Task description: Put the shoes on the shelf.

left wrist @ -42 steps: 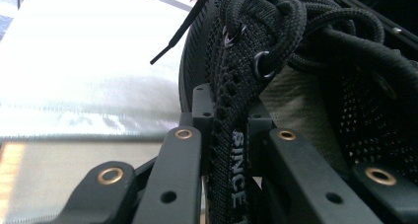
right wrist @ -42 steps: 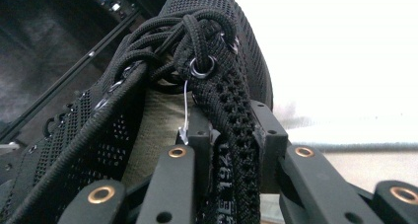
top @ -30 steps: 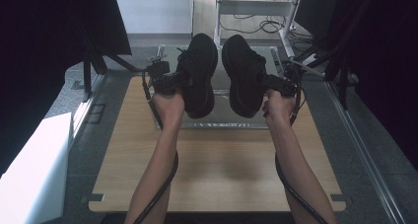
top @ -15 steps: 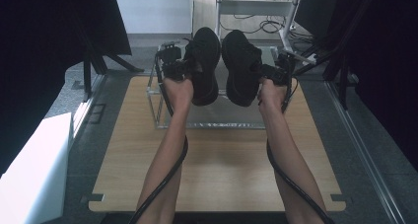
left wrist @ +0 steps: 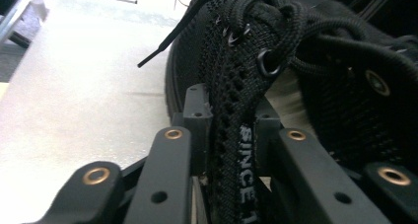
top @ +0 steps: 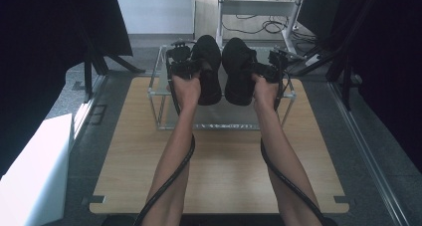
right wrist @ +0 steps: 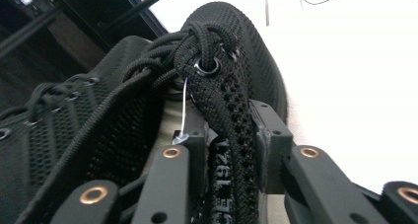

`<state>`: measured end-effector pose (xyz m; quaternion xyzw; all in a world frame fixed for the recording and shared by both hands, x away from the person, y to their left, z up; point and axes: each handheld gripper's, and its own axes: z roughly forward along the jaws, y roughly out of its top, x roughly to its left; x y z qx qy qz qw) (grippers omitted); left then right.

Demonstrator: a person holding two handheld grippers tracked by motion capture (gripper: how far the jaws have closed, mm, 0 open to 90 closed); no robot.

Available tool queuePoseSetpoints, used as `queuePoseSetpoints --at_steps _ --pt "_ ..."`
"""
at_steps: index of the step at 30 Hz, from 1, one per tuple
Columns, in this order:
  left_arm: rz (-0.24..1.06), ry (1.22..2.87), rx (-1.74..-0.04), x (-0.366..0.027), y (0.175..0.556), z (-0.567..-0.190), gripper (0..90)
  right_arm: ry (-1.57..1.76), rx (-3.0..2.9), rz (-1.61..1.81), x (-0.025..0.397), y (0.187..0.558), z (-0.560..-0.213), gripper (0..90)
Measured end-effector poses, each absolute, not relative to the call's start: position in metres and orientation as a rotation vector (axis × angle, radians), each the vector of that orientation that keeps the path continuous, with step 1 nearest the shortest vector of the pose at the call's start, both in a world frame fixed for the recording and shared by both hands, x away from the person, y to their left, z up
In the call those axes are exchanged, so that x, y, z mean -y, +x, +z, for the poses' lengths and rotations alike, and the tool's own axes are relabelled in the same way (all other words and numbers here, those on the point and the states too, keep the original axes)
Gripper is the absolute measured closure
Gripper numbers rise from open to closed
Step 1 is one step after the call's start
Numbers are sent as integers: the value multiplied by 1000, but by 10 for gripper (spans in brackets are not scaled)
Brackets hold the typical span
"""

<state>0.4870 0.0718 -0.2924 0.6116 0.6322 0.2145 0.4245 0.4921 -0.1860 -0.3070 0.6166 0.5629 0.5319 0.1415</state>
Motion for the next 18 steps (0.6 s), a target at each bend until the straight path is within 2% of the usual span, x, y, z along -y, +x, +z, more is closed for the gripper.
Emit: queuePoseSetpoints --at_steps 4,7,8,9,13,18 --pt "526 1574 -1562 -66 488 -292 692 1764 -1645 1513 178 492 -307 651" --pt "470 1572 -1557 -67 490 -296 613 1785 -1650 1521 177 494 -310 591" --pt "445 1557 -1545 -69 490 -298 576 1793 -1654 1575 180 495 -313 537" --pt "425 1549 -1528 -71 490 -298 576 1793 -1654 1575 180 495 -313 537" --pt "392 1542 -1489 -73 489 -295 470 1810 -1686 1678 187 499 -312 399" --pt "343 1491 -1456 -82 480 -294 439 1747 -1716 1777 195 492 -304 373"
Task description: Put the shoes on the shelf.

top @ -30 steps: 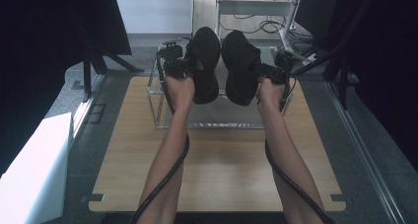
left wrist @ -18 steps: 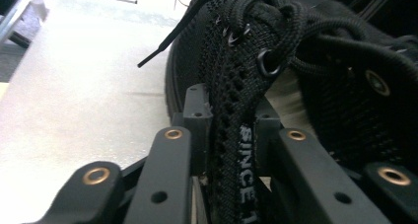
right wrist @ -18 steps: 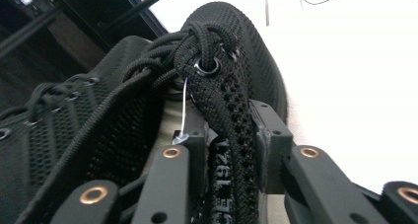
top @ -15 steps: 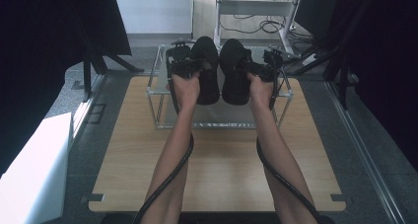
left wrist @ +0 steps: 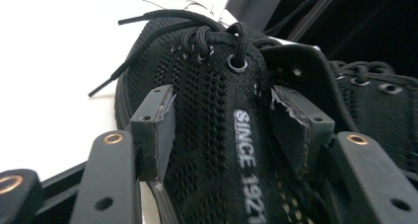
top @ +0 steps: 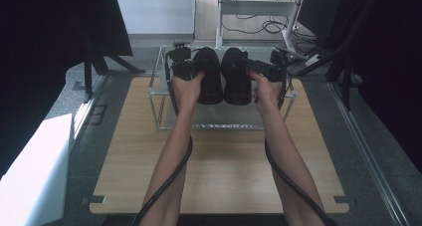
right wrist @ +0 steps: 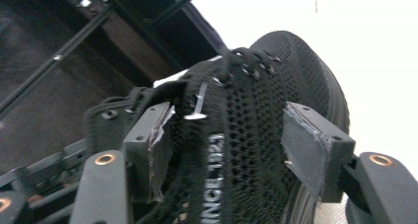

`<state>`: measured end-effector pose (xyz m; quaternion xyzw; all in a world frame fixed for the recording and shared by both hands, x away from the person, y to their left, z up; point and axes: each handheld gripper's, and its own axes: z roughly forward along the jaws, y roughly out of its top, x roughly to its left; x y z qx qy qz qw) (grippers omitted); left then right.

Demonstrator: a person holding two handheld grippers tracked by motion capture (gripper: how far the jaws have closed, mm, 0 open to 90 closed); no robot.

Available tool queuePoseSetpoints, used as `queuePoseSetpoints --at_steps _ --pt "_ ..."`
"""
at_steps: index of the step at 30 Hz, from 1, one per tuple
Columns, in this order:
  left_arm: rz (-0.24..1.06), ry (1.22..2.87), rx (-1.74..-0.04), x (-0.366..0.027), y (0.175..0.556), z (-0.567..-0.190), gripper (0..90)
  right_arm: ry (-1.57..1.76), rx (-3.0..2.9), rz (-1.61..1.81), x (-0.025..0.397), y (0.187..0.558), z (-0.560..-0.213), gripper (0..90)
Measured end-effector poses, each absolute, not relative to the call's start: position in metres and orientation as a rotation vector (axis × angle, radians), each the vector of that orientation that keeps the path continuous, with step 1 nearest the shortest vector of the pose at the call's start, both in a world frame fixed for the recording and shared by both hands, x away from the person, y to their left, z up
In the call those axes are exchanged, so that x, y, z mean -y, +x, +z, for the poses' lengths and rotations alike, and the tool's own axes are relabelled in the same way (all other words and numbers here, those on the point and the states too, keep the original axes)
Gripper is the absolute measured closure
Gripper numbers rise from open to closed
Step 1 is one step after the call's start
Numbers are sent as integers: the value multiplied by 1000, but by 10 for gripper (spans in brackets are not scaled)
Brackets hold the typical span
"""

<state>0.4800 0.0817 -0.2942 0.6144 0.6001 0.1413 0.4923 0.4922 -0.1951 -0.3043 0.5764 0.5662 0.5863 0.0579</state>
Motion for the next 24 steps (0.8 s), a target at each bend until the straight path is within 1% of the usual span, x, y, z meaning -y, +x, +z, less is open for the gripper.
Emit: queuePoseSetpoints --at_steps 3,5,9,13,16,19,24 --pt "350 1475 -1408 -90 468 -292 457 1719 -1707 1817 204 483 -298 379" --pt "344 1446 -1381 -97 460 -291 490 1687 -1715 1832 211 477 -294 390" --pt "293 1392 -1316 -110 442 -294 562 1639 -1730 1881 220 463 -294 450" --pt "285 1370 -1265 -118 424 -302 646 1586 -1755 1926 226 447 -302 536" --pt "259 1358 -1238 -122 411 -311 716 1547 -1746 1964 232 434 -311 622" --pt "262 1359 -1207 -124 397 -319 778 1531 -1729 1993 238 421 -324 721" --pt "268 1362 -1163 -126 372 -332 878 1518 -1714 2070 243 398 -348 842"
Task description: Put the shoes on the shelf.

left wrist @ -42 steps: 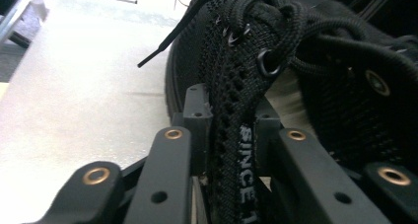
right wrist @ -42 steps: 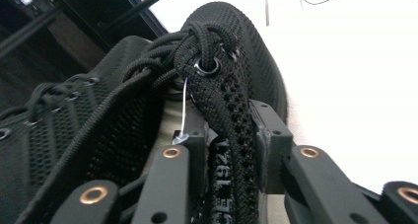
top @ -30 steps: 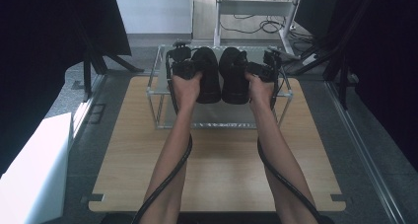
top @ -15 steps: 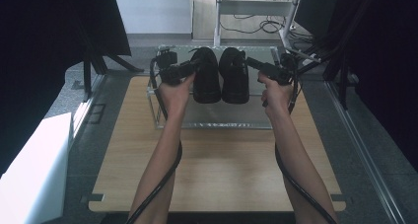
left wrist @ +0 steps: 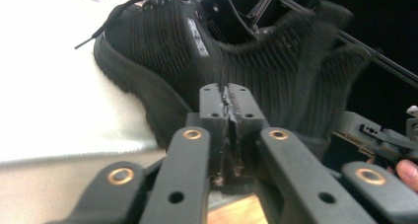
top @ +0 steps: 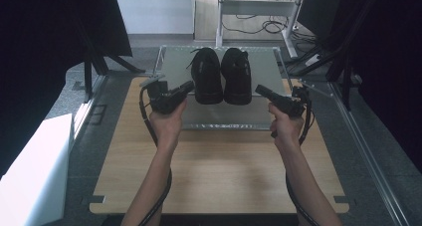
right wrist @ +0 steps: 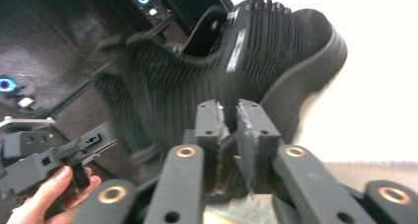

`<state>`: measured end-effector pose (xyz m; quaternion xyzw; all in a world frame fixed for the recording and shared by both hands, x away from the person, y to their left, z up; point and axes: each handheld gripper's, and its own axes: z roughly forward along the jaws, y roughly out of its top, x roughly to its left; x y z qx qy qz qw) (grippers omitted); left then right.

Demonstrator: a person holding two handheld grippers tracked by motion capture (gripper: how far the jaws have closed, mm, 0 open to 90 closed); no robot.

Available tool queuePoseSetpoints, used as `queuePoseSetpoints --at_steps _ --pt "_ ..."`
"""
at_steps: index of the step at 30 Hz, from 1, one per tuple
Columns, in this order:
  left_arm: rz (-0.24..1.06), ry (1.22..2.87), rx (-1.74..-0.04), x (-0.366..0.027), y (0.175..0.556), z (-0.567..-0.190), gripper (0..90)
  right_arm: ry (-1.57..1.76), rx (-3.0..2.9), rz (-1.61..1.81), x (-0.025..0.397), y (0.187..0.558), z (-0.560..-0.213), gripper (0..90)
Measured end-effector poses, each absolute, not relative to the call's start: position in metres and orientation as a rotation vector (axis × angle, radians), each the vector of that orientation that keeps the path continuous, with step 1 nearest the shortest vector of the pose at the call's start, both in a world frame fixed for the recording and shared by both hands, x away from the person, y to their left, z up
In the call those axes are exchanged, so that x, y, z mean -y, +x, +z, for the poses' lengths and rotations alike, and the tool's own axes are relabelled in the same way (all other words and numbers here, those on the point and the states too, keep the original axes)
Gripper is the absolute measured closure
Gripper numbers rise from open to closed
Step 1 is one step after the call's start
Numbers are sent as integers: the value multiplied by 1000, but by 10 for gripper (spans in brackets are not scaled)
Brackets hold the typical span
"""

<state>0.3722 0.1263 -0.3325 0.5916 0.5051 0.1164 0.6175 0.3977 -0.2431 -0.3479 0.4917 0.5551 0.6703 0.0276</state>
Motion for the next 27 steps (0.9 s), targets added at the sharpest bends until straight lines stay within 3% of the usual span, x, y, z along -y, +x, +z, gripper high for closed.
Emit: queuePoseSetpoints --at_steps 3,10,27 --pt "258 1368 -1139 -125 360 -339 895 1481 -1735 2120 241 386 -359 898" --pt "248 1429 -1094 -106 349 -347 897 1424 -1821 2143 219 376 -368 900" --pt "257 1476 -1131 -90 366 -366 897 1488 -1819 2092 214 390 -384 900"
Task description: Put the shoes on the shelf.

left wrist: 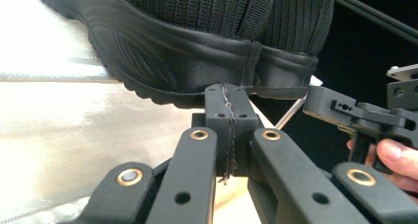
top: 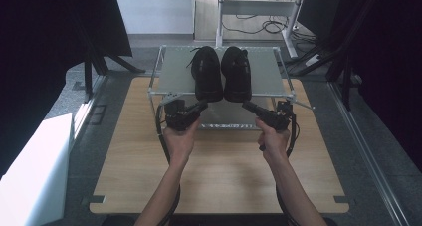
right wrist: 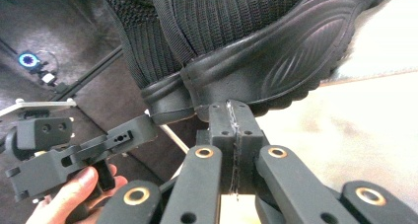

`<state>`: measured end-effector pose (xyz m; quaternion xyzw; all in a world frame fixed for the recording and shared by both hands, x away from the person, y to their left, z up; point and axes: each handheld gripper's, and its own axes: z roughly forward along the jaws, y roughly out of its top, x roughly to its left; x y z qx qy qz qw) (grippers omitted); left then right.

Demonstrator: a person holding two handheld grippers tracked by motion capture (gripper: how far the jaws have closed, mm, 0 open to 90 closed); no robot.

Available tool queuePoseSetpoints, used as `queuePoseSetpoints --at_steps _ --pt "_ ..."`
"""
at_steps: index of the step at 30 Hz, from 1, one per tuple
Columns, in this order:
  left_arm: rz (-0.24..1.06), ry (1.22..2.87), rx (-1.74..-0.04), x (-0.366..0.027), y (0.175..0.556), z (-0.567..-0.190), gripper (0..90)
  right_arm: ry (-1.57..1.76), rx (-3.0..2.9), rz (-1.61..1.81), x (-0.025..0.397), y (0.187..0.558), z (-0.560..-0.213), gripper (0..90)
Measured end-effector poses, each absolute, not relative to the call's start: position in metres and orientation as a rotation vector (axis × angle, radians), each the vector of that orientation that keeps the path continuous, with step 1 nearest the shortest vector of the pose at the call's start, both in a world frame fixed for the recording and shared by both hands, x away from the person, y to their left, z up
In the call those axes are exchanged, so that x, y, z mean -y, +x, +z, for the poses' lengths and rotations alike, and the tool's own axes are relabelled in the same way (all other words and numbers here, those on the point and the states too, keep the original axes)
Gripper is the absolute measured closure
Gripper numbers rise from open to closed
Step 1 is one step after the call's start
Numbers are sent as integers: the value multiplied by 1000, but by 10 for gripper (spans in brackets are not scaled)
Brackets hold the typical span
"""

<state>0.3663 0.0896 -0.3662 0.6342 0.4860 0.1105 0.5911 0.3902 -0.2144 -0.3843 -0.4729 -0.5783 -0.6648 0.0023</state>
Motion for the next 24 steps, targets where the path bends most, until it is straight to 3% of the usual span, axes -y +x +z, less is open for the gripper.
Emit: queuePoseSetpoints --at_steps 24 --pt "252 1496 -1184 -91 398 -369 895 -1538 1772 -2052 207 422 -391 879"
